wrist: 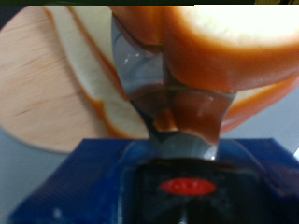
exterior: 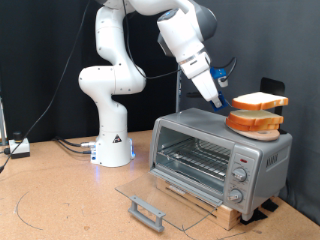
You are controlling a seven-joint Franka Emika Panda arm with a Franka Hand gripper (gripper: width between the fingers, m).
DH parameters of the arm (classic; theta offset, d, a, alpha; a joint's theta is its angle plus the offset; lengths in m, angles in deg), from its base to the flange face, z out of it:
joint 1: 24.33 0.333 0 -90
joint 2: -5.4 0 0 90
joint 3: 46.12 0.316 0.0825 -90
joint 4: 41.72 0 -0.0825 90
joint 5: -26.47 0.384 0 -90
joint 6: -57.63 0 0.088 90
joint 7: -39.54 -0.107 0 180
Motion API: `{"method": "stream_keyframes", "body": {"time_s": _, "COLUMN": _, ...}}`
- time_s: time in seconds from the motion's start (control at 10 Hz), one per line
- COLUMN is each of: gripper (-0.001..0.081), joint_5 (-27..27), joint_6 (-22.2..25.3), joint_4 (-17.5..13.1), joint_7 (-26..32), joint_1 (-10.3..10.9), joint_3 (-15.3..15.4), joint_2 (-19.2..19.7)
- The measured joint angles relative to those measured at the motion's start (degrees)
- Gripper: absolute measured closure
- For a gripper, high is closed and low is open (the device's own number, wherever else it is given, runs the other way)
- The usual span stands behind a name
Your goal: Make a piece of toast with the oven
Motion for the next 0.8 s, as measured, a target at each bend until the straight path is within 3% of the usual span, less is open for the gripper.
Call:
{"method": "stream_keyframes", "body": {"time_s": 0.2, "gripper": 0.0410, "joint_5": -1.4, "joint_6": 3.8, "joint_4": 2.1, "joint_7": -0.3, "joint_1": -0.1, "joint_3": -1.7, "joint_2": -5.0}}
{"method": "stream_keyframes", "body": {"time_s": 0.5, "gripper": 0.0410, "joint_5": -1.2, "joint_6": 3.8, "joint_4": 3.2, "joint_7": 1.9, "joint_1": -0.2, "joint_3": -3.0, "joint_2": -5.2}}
{"method": "stream_keyframes", "body": {"time_s": 0.8, "gripper": 0.0410, "joint_5": -3.0, "joint_6": 8.3, "joint_4": 6.4, "joint_7": 6.5, "joint_1": -1.0, "joint_3": -8.9, "joint_2": -8.3}}
